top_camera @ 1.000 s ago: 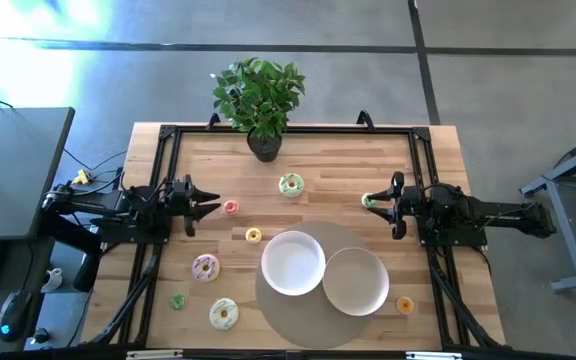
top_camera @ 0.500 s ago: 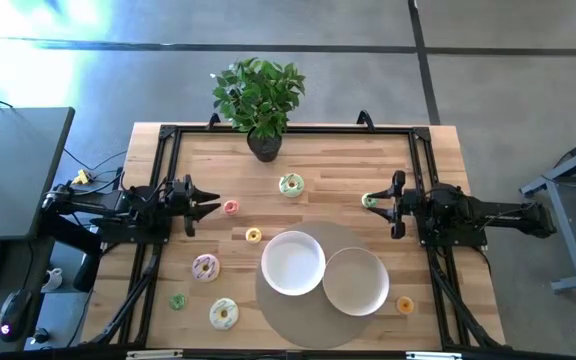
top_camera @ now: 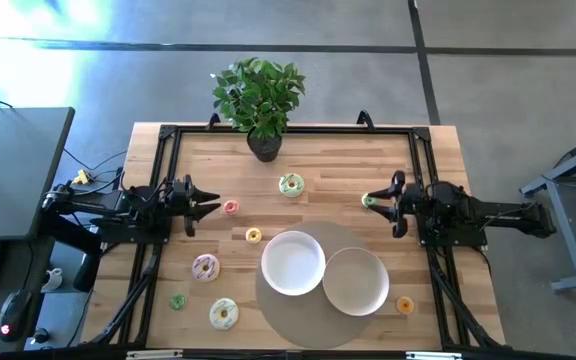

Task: Pick & Place donuts
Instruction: Put the small orange doughnut on the gray plate

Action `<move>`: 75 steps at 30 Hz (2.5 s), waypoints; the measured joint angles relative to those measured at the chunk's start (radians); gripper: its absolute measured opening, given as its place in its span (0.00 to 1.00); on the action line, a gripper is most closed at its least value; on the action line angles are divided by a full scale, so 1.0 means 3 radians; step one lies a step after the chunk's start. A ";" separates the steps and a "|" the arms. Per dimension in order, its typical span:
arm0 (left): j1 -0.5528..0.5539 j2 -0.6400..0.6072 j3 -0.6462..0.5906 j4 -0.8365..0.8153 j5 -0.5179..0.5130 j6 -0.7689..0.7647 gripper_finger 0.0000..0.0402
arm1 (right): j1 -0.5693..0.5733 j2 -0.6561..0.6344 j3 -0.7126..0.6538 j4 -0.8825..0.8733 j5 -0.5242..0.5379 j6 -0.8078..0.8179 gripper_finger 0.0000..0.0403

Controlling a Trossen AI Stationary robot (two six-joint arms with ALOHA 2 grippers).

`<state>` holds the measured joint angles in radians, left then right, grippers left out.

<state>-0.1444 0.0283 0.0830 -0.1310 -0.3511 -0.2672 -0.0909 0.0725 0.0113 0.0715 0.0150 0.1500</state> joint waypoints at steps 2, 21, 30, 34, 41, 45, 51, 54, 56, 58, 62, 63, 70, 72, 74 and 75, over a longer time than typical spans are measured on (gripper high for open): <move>0.0000 0.0000 0.0000 0.0000 0.0000 0.0000 0.32 | 0.0001 -0.0001 0.0000 0.0003 -0.0024 0.0248 0.39; 0.0000 0.0000 0.0000 0.0001 0.0000 0.0000 0.32 | 0.0010 0.0116 0.0373 0.0251 -0.0535 0.0180 0.38; 0.0000 0.0000 -0.0001 0.0094 -0.0186 0.0035 0.32 | 0.0368 0.1397 0.1437 -0.0819 -0.0455 0.0285 0.38; 0.0000 -0.0001 -0.0001 0.0077 -0.0658 0.0115 0.32 | 0.0644 0.2084 0.2007 -0.1622 -0.0446 0.0587 0.38; 0.0000 0.0000 -0.0001 0.0080 -0.0932 0.0007 0.32 | 0.1152 0.3047 0.2587 -0.3221 -0.0557 0.2002 0.38; 0.0000 0.0000 -0.0001 0.0081 -0.0870 0.0176 0.32 | 0.1505 0.3457 0.2527 -0.3435 -0.0786 0.2743 0.37; 0.0000 -0.0001 -0.0001 0.0086 -0.0874 0.0728 0.32 | 0.2019 0.3963 0.2422 -0.2935 -0.1168 0.3600 0.35; 0.0000 0.0000 -0.0001 0.0115 -0.0874 0.1050 0.32 | 0.2222 0.4143 0.2422 -0.2610 -0.1215 0.3987 0.35; 0.0000 -0.0001 -0.0001 0.0133 -0.0874 0.1265 0.32 | 0.2358 0.4230 0.2421 -0.2389 -0.1215 0.4257 0.35; 0.0000 0.0000 -0.0003 0.0293 -0.0893 0.1594 0.32 | 0.2507 0.4298 0.2422 -0.2241 -0.1213 0.4497 0.35; 0.0000 0.0000 -0.0003 0.0898 -0.0897 0.2243 0.32 | 0.2789 0.4415 0.2422 -0.2228 -0.1204 0.4881 0.35; 0.0000 0.0000 -0.0003 0.1062 -0.0899 0.2290 0.32 | 0.2847 0.4441 0.2422 -0.2229 -0.1180 0.4923 0.35; 0.0000 0.0000 0.0000 0.1864 -0.0899 0.2275 0.32 | 0.3081 0.4490 0.2421 -0.2258 -0.0862 0.5246 0.35; 0.0000 0.0000 0.0000 0.1832 -0.0900 0.2272 0.32 | 0.3134 0.4490 0.2422 -0.2252 -0.0957 0.5364 0.35; 0.0000 -0.0001 0.0000 0.1769 -0.0899 0.2270 0.32 | 0.3192 0.4490 0.2422 -0.2252 -0.0973 0.5470 0.35; 0.0000 -0.0001 0.0000 0.1724 -0.0900 0.2268 0.32 | 0.3221 0.4490 0.2422 -0.2253 -0.0953 0.5514 0.35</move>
<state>-0.1444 0.0281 0.0830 0.3862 -0.6210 0.4131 0.8753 1.4197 0.7379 -0.6043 -0.2709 1.8042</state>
